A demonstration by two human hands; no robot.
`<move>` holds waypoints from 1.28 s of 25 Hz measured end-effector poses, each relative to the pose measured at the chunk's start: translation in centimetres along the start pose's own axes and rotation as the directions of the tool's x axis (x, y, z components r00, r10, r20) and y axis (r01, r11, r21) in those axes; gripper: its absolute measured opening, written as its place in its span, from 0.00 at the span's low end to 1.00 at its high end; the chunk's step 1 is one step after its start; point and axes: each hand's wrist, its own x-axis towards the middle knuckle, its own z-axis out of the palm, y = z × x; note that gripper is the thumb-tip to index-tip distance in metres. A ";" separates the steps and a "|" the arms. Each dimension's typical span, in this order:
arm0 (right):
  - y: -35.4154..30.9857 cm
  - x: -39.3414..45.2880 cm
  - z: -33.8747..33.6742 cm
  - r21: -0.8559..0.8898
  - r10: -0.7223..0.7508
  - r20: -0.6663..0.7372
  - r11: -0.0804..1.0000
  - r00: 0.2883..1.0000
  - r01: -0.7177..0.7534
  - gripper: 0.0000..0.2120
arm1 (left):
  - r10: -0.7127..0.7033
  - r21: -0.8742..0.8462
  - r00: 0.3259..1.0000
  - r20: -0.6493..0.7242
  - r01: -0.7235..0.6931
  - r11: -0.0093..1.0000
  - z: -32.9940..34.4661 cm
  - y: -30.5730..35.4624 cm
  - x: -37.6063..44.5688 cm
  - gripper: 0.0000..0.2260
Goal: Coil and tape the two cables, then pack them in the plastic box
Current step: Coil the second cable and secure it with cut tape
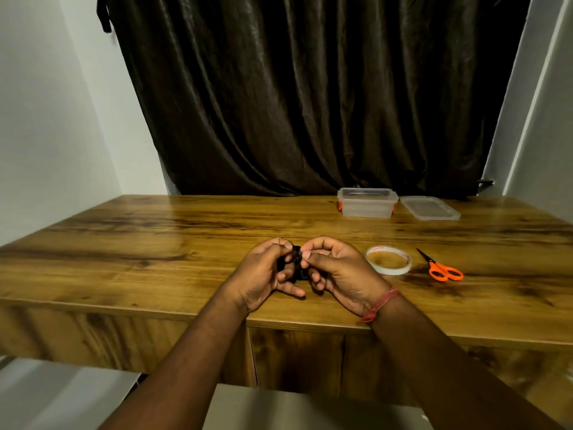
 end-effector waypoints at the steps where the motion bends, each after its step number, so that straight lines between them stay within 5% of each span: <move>1: 0.1 0.0 0.0 -0.015 -0.006 -0.004 1.000 1.000 0.006 0.04 | 0.000 0.001 1.000 -0.002 0.000 1.000 0.0 0.0 0.0 0.09; 6: 0.5 0.1 -0.4 -0.088 -0.039 -0.069 0.996 0.997 0.033 0.05 | 0.002 -0.047 1.000 0.008 -0.001 0.999 -0.3 -0.1 0.1 0.08; 11: 0.8 0.8 -1.0 -0.168 -0.132 -0.327 0.983 0.936 0.080 0.07 | 0.020 -0.040 1.000 0.001 -0.020 0.999 -0.3 -0.3 0.1 0.10; 18: 1.0 0.7 -0.5 -0.417 -0.214 -0.375 0.908 0.902 0.042 0.05 | 0.013 0.012 0.997 -0.073 -0.012 1.000 -0.1 -0.5 0.4 0.08; 21: 0.8 0.5 0.0 -0.663 -0.362 -0.354 0.748 0.862 0.041 0.05 | 0.009 0.046 0.997 -0.072 -0.005 0.999 0.1 -0.7 0.4 0.03; 25: 0.3 -0.1 0.8 -0.915 -0.531 -0.234 0.403 0.815 0.000 0.03 | 0.020 0.107 0.998 -0.057 -0.014 0.994 0.1 -0.8 0.4 0.03; 32: 0.6 -0.1 1.5 -0.997 -0.627 0.010 -0.064 0.779 -0.039 0.05 | 0.023 0.158 0.998 -0.064 -0.013 0.987 0.1 -1.1 0.5 0.03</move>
